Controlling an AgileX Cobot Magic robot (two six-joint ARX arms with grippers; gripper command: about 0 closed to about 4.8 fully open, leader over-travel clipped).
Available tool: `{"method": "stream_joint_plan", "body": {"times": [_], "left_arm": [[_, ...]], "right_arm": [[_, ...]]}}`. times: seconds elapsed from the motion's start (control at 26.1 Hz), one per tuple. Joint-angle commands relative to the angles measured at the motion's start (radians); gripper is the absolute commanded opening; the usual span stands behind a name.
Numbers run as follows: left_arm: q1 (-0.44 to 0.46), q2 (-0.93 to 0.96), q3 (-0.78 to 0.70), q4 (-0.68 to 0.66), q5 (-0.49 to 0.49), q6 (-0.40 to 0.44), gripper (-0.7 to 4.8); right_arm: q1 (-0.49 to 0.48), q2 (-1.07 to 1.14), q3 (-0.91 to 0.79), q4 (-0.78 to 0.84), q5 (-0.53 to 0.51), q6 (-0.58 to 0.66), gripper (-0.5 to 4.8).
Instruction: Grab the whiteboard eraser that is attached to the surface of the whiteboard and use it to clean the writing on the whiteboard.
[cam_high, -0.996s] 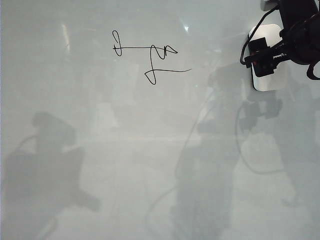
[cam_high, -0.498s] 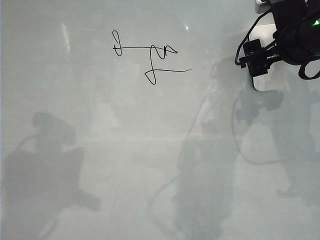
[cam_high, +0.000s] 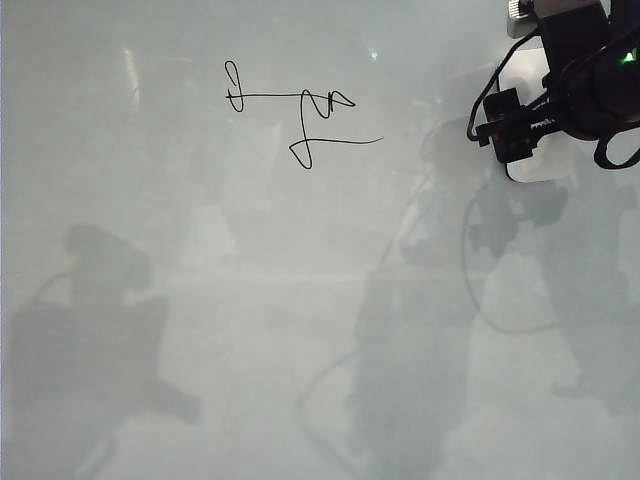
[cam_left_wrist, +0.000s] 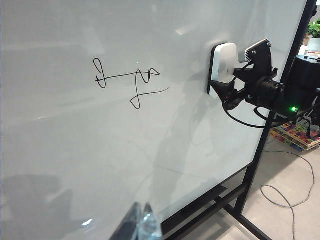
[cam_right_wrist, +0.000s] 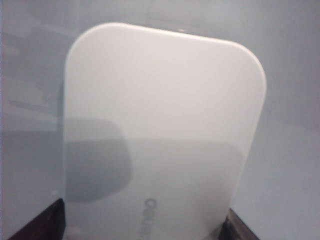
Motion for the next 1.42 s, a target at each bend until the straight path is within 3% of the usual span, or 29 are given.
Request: {"method": "stream_joint_plan", "body": {"times": [0.04,0.15,0.42,0.57,0.73,1.42], "left_arm": [[0.002,-0.001,0.002,0.012,0.004,0.003,-0.05],[0.002,-0.001,0.002,0.011,0.004,0.003,-0.05],[0.002,-0.001,0.002,0.011,0.004,0.003,-0.05],[0.002,-0.001,0.002,0.011,0.004,0.003,-0.05],[0.002,-0.001,0.002,0.011,0.004,0.003,-0.05],[0.002,-0.001,0.002,0.011,0.004,0.003,-0.05]], "right_arm": [[0.002,0.009,0.008,0.028,-0.013,0.007,3.99],[0.002,0.024,0.022,0.037,-0.013,0.007,3.98],[0.002,0.03,0.042,0.036,-0.013,0.006,3.05],[0.002,0.03,0.042,0.037,-0.013,0.007,3.01],[0.004,0.03,0.042,0.035,-0.013,0.007,2.52],[0.141,0.008,0.042,0.0,0.104,0.003,2.52]]}}
